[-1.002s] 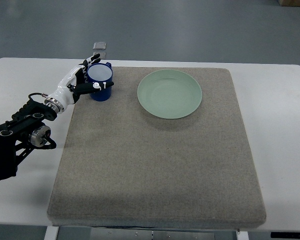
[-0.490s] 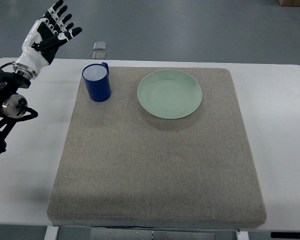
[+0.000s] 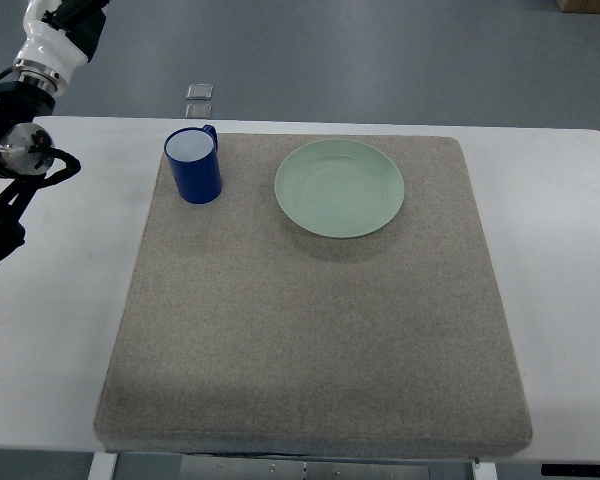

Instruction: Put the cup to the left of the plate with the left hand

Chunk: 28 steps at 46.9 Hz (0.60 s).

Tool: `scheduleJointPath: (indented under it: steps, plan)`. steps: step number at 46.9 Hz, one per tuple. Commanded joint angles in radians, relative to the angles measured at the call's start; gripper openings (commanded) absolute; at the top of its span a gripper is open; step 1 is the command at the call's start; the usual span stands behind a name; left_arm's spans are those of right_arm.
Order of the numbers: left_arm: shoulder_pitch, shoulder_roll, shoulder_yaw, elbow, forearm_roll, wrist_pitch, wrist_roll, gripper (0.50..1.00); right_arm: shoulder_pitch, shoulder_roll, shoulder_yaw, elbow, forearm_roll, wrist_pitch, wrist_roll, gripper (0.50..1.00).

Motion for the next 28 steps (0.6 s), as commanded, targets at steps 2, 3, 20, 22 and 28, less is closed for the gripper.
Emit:
scheduleJointPath:
  steps: [2, 3, 20, 22, 28]
  plan:
    - [-0.017, -0.028, 0.005, 0.055, 0.000, 0.023, 0.054, 0.988, 0.000, 0.000, 0.000, 0.000, 0.000, 0.000, 0.000, 0.932]
    - [-0.018, -0.036, 0.005, 0.065, 0.000, 0.032, 0.064, 0.988, 0.000, 0.000, 0.000, 0.000, 0.000, 0.000, 0.000, 0.932]
    - [-0.047, -0.091, 0.005, 0.125, -0.139, 0.139, 0.172, 0.986, 0.000, 0.000, 0.000, 0.000, 0.000, 0.000, 0.000, 0.932]
    - [-0.047, -0.089, 0.005, 0.125, -0.164, 0.136, 0.173, 0.986, 0.000, 0.000, 0.000, 0.000, 0.000, 0.000, 0.000, 0.932]
    - [-0.047, -0.089, 0.005, 0.125, -0.184, 0.119, 0.172, 0.988, 0.000, 0.000, 0.000, 0.000, 0.000, 0.000, 0.000, 0.932]
